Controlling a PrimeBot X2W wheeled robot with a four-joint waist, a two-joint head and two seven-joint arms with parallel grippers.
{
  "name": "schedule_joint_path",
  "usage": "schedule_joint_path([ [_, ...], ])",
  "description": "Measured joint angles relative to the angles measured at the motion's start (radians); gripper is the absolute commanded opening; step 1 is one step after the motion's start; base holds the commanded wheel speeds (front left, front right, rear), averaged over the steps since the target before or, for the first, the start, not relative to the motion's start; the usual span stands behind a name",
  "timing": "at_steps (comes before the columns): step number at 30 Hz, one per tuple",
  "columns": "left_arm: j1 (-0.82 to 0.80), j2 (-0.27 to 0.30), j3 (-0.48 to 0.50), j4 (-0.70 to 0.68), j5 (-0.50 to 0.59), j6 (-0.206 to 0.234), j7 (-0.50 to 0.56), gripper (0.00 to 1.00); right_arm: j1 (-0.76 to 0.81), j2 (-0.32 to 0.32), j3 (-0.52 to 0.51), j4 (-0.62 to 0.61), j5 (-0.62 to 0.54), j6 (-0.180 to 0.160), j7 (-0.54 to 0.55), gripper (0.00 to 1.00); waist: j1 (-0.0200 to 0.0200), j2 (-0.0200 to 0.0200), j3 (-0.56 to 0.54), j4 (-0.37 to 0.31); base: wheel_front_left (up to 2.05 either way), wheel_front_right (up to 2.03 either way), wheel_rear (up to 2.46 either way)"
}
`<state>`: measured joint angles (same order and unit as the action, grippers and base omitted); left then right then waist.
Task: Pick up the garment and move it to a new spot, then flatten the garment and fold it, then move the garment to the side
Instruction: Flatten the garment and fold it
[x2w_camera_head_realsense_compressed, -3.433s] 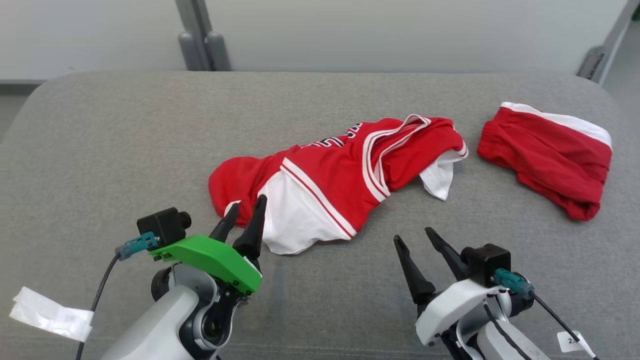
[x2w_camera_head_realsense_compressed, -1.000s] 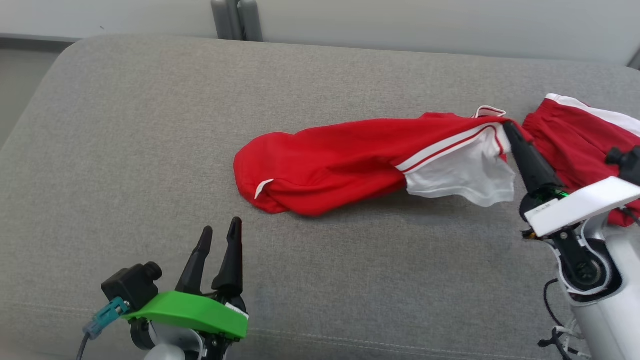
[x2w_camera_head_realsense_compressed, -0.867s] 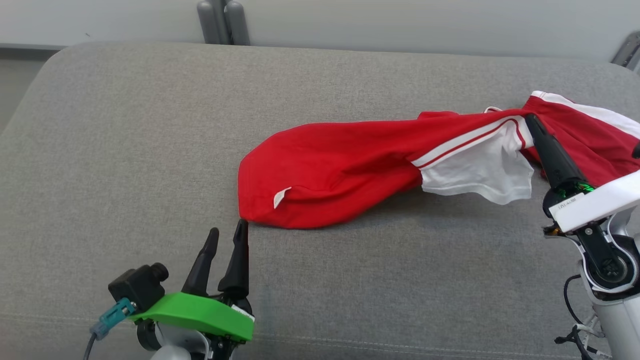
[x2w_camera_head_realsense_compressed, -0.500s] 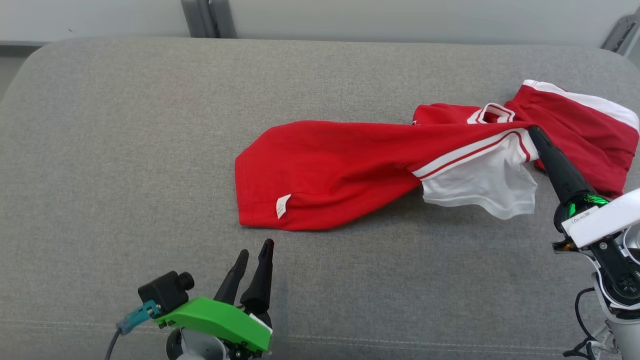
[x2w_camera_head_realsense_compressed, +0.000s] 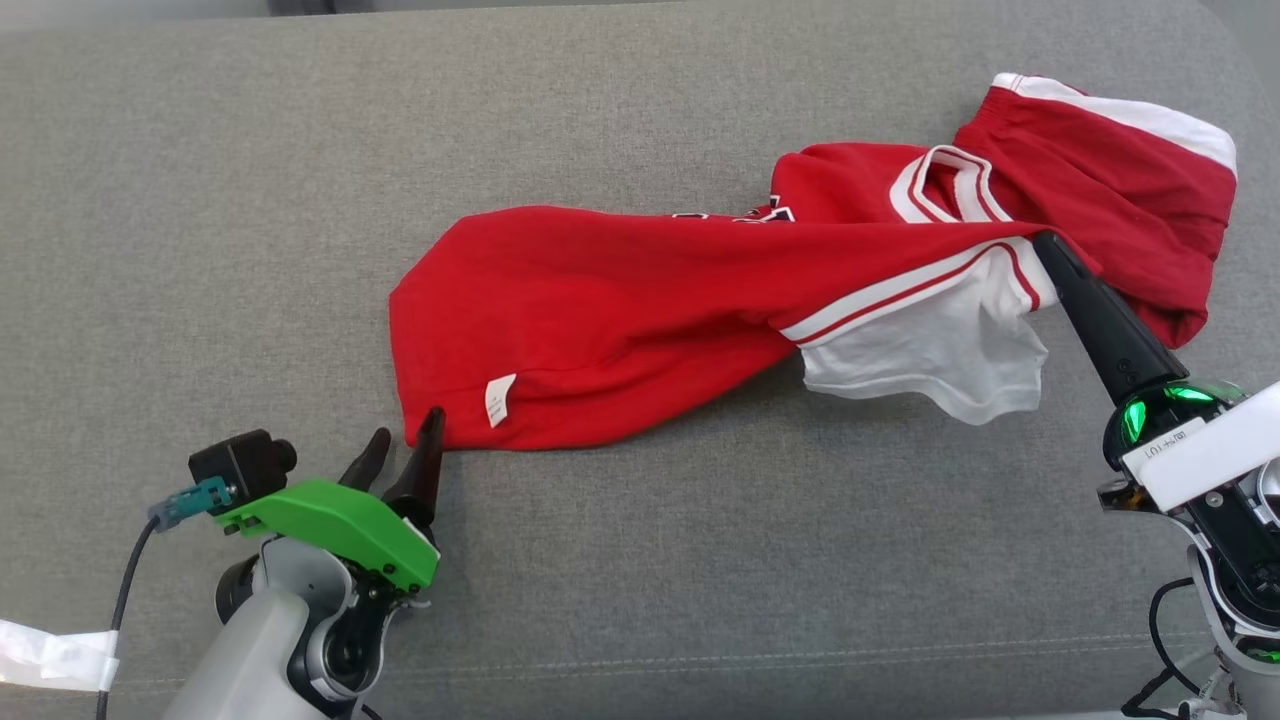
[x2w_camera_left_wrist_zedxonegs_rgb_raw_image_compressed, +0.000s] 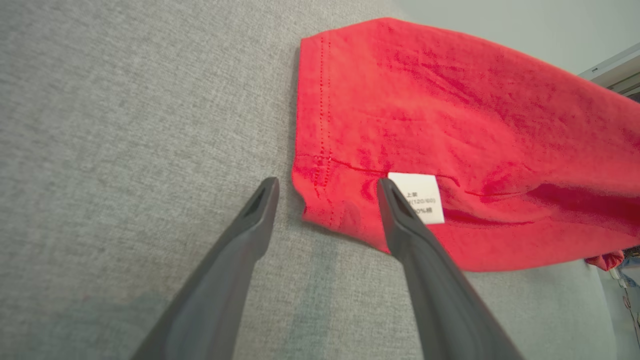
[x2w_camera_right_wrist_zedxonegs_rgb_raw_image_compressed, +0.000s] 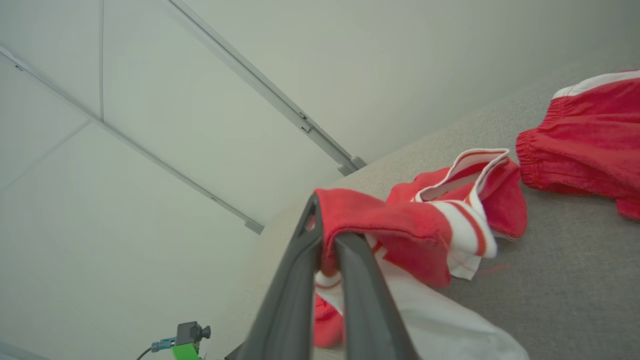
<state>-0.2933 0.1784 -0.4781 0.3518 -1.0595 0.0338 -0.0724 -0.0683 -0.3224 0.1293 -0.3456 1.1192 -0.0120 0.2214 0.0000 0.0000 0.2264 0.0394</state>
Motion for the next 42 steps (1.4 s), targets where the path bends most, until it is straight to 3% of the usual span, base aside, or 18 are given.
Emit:
schedule_joint_path([
  [9,-0.081,0.011,-0.004,0.107,0.002,-0.078,0.01,1.0,0.018,0.001,-0.007,-0.038,0.0,-0.026,0.001,0.0,0.0,0.0,0.056,-0.033,0.0,0.0,0.0],
  [22,-0.131,-0.018,-0.013,0.201,0.008,-0.125,-0.016,1.0,0.039,0.002,-0.013,-0.045,0.0,-0.035,0.0,0.0,0.0,0.0,0.054,-0.018,0.0,0.0,0.0],
  [23,-0.131,-0.019,-0.015,0.207,0.008,-0.13,-0.016,0.89,0.041,0.002,-0.015,-0.045,0.0,-0.035,-0.001,0.0,0.0,0.0,0.053,-0.015,0.0,0.0,0.0],
  [25,-0.134,-0.021,-0.019,0.222,0.008,-0.132,-0.017,0.4,0.044,0.003,-0.017,-0.045,0.0,-0.035,-0.001,0.0,0.0,0.0,0.049,-0.01,0.0,0.0,0.0],
  [27,-0.134,-0.022,-0.023,0.233,0.008,-0.135,-0.017,0.33,0.053,0.004,-0.017,-0.045,0.0,-0.035,-0.001,0.0,0.0,0.0,0.045,-0.005,0.0,0.0,0.0],
  [29,-0.134,-0.022,-0.023,0.242,0.008,-0.135,-0.018,0.15,0.058,0.005,-0.014,-0.045,0.0,-0.035,-0.001,0.0,0.0,0.0,0.041,-0.001,0.0,0.0,0.0],
  [30,-0.134,-0.023,-0.024,0.247,0.008,-0.136,-0.023,0.0,0.058,0.007,-0.013,-0.045,0.0,-0.035,-0.001,0.0,0.0,0.0,0.04,0.0,0.0,0.0,0.0],
  [42,-0.165,-0.035,-0.001,0.227,-0.004,-0.156,-0.093,0.0,0.063,0.011,-0.012,-0.025,0.0,-0.035,-0.001,0.0,0.0,0.0,0.012,0.009,0.0,0.0,0.0],
])
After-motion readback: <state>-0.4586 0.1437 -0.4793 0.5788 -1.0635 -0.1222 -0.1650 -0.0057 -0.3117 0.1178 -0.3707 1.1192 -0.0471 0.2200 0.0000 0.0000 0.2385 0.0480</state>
